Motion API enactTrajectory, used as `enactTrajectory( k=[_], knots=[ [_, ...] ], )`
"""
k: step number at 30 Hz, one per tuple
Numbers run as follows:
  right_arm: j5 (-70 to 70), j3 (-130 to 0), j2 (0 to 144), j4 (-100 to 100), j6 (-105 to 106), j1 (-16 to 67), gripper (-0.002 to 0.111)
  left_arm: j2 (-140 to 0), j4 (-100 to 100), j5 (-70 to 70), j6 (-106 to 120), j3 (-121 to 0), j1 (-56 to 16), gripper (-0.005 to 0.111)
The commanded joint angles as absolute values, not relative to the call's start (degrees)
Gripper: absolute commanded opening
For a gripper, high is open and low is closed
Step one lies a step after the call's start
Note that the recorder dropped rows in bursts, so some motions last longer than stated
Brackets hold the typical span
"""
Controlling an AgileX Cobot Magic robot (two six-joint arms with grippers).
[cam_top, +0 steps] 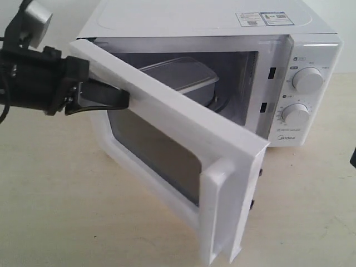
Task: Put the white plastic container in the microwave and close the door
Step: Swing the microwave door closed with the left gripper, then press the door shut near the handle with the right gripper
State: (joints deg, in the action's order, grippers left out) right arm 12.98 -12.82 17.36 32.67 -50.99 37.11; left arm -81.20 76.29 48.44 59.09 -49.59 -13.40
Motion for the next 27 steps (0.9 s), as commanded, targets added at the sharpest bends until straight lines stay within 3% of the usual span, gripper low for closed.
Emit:
enactTrajectory(
  k=[1,14,20,23,27],
  knots=[
    [10.43,-12.65,17.28,33.08,-50.56,37.22,0.000,-84.44,77.32,45.81,59.63,-53.84,-17.12,0.004],
    [3.13,-12.65,22.09,32.51,-47.36,37.22,0.000,-83.88,74.39,45.00,60.19,-58.21,-21.17,0.004],
    [-10.17,-14.15,39.32,30.31,-38.52,37.12,0.000,-76.84,66.02,43.93,56.11,-56.35,-21.17,0.004],
    [-11.10,-18.67,49.35,17.59,-28.13,35.44,0.000,-71.04,60.41,39.98,51.41,-52.83,-21.17,0.004],
    [-22.80,-21.98,60.73,3.19,-16.43,31.49,0.000,-60.90,52.62,32.19,41.85,-45.29,-21.17,0.004]
  ],
)
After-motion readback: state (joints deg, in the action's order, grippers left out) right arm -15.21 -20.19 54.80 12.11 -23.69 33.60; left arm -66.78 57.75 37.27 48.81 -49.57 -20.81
